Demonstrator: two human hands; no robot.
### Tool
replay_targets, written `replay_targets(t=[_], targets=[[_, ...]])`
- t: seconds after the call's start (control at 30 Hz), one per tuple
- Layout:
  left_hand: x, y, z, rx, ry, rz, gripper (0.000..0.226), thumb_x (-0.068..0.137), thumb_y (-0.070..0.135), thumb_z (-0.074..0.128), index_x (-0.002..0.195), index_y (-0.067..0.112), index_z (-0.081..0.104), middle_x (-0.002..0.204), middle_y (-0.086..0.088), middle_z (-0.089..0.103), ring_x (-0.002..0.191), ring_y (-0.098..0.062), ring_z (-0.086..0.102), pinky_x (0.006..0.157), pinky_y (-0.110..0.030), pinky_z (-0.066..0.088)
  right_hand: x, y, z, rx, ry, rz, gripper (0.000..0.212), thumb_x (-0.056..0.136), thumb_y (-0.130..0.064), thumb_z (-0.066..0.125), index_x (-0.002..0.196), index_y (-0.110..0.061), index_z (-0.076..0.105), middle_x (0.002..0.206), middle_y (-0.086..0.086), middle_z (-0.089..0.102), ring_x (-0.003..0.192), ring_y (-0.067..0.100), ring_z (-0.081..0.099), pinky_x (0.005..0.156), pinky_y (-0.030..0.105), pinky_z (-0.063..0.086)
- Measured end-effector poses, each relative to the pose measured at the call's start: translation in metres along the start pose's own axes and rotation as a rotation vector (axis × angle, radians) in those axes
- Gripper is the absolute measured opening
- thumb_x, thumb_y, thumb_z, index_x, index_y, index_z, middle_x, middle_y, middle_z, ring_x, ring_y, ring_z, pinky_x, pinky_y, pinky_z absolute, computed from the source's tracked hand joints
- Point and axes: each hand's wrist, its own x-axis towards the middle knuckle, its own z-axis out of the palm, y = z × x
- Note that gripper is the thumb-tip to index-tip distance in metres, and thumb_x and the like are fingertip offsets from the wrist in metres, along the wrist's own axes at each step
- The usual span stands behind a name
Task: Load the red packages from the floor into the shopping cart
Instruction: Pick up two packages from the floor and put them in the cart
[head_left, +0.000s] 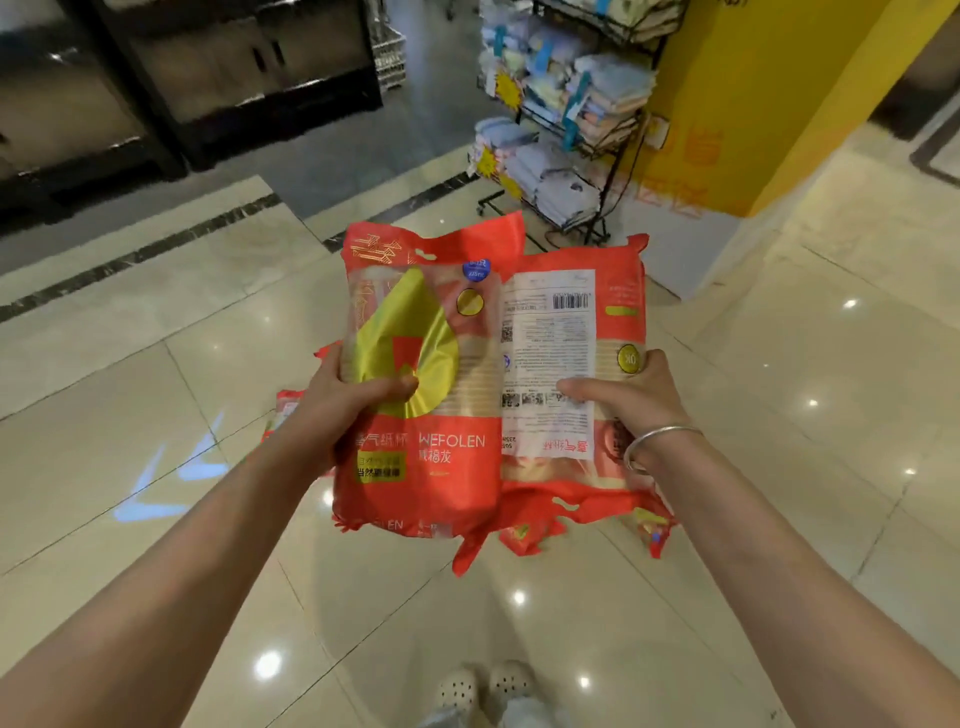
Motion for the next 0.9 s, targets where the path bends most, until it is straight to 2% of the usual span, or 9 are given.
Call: replay_targets(t=[0.13, 0.2, 0.27, 0.33, 0.4, 0.5, 0.6, 0.77, 0.9], targets=[[-0.035, 0.002, -0.029, -0.140, 0.171, 0.022, 0.102, 0.037, 0.026, 0.091, 0.129, 0.015, 0.047, 0.114, -0.018, 0.068, 0.089, -0.035, 0.072, 0.068, -0.045, 0.059, 0.003, -0.030, 0.033, -0.087, -0.168, -0.058, 0.091, 0.041, -0.010, 0.095, 0.118, -0.006, 0.046, 0.108, 0.009, 0.071, 0.094, 0.026, 0.072, 0.085, 0.048, 0.058], [-0.057, 0.001, -0.043, -0.209, 0.264, 0.046, 0.093, 0.037, 0.021, 0.090, 0.121, 0.019, 0.050, 0.111, -0.015, 0.069, 0.084, -0.031, 0.073, 0.065, -0.044, 0.059, -0.002, -0.044, 0.055, -0.131, -0.252, -0.090, 0.088, 0.042, -0.010, 0.095, 0.115, -0.008, 0.046, 0.108, 0.010, 0.070, 0.093, 0.026, 0.071, 0.083, 0.046, 0.058], [-0.083, 0.000, -0.058, -0.251, 0.360, 0.065, 0.088, 0.037, 0.021, 0.089, 0.117, 0.021, 0.051, 0.107, -0.011, 0.070, 0.076, -0.024, 0.074, 0.060, -0.039, 0.060, -0.012, -0.055, 0.081, -0.155, -0.346, -0.112, 0.071, 0.052, 0.001, 0.091, 0.111, -0.004, 0.050, 0.101, 0.013, 0.070, 0.079, 0.017, 0.073, 0.070, 0.032, 0.061], [-0.112, -0.004, -0.077, -0.283, 0.452, 0.092, 0.092, 0.041, 0.019, 0.088, 0.123, 0.017, 0.049, 0.110, -0.011, 0.069, 0.074, -0.021, 0.074, 0.057, -0.035, 0.059, -0.026, -0.062, 0.109, -0.178, -0.433, -0.149, 0.055, 0.060, 0.009, 0.086, 0.101, -0.002, 0.052, 0.089, 0.010, 0.069, 0.058, 0.003, 0.069, 0.052, 0.018, 0.055], [-0.145, -0.009, -0.098, -0.307, 0.546, 0.120, 0.088, 0.047, 0.016, 0.086, 0.126, 0.017, 0.047, 0.112, -0.010, 0.068, 0.075, -0.018, 0.073, 0.056, -0.033, 0.059, -0.041, -0.063, 0.140, -0.203, -0.509, -0.194, 0.066, 0.057, 0.002, 0.089, 0.108, -0.005, 0.048, 0.096, 0.009, 0.068, 0.067, 0.007, 0.070, 0.057, 0.021, 0.056], [-0.202, -0.024, -0.130, -0.344, 0.671, 0.134, 0.100, 0.038, 0.025, 0.088, 0.128, 0.019, 0.047, 0.113, -0.009, 0.068, 0.082, -0.021, 0.074, 0.060, -0.036, 0.059, -0.077, -0.058, 0.189, -0.242, -0.680, -0.191, 0.078, 0.054, -0.004, 0.093, 0.115, -0.007, 0.044, 0.103, 0.009, 0.067, 0.082, 0.017, 0.070, 0.069, 0.030, 0.058], [-0.266, -0.044, -0.157, -0.390, 0.805, 0.155, 0.100, 0.034, 0.027, 0.087, 0.125, 0.019, 0.048, 0.111, -0.009, 0.069, 0.079, -0.021, 0.073, 0.058, -0.035, 0.059, -0.129, -0.049, 0.235, -0.291, -0.811, -0.200, 0.098, 0.036, -0.023, 0.100, 0.117, -0.010, 0.046, 0.102, 0.009, 0.072, 0.089, 0.027, 0.072, 0.079, 0.043, 0.060], [-0.383, -0.084, -0.197, -0.458, 1.021, 0.183, 0.070, 0.045, 0.018, 0.086, 0.103, 0.030, 0.049, 0.108, -0.007, 0.067, 0.080, -0.021, 0.072, 0.059, -0.036, 0.059, -0.234, -0.021, 0.304, -0.307, -1.077, -0.190, 0.097, 0.040, -0.008, 0.096, 0.122, 0.001, 0.045, 0.105, 0.015, 0.071, 0.086, 0.028, 0.074, 0.072, 0.044, 0.062], [-0.483, -0.119, -0.224, -0.472, 1.174, 0.211, 0.083, 0.033, 0.027, 0.088, 0.107, 0.028, 0.049, 0.105, -0.008, 0.068, 0.076, -0.022, 0.073, 0.058, -0.037, 0.058, -0.328, 0.009, 0.353, -0.322, -1.259, -0.212, 0.111, 0.029, -0.017, 0.099, 0.126, 0.001, 0.047, 0.107, 0.013, 0.071, 0.089, 0.028, 0.074, 0.075, 0.046, 0.061]])
